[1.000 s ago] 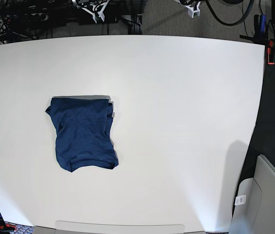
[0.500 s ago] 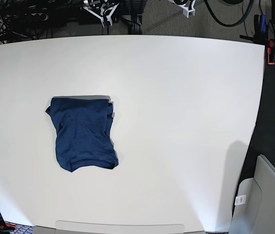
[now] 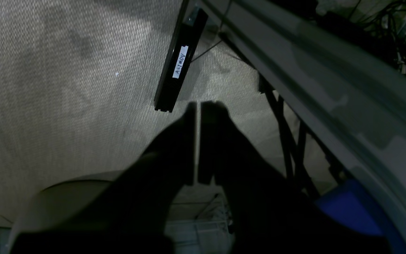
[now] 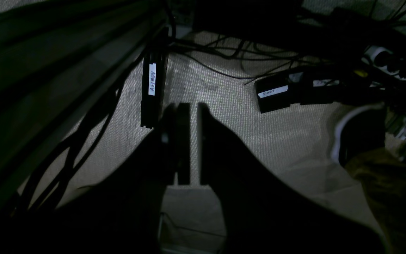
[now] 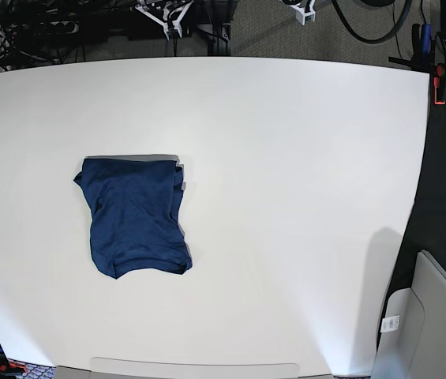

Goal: Fold the T-shirt properly

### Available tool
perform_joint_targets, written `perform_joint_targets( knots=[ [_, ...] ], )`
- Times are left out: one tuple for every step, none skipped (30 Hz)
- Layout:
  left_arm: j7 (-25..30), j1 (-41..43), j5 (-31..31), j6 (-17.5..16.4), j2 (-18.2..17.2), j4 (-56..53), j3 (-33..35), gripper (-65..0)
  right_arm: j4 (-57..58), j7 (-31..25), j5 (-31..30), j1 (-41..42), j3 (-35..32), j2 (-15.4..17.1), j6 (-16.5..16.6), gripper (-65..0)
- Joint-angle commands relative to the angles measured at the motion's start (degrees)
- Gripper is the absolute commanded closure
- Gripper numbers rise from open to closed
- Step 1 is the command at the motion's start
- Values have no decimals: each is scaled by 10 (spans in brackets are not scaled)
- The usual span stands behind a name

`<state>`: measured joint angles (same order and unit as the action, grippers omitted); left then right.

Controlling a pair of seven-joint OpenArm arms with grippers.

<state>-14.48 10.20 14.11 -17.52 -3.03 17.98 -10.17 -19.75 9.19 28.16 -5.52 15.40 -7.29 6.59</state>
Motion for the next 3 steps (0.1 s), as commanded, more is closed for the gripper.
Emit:
perform_joint_targets(
  knots=[
    [1,5,-1,-2,-4,1,-1,0,-1,-4,-3,-2,-1,-5,8,-19],
    [1,5,-1,-2,-4,1,-1,0,-1,-4,-3,-2,-1,-5,8,-19],
    [1,4,-1,-2,-4,1,-1,0,-1,-4,-3,-1,-1,-5,8,-19]
  ],
)
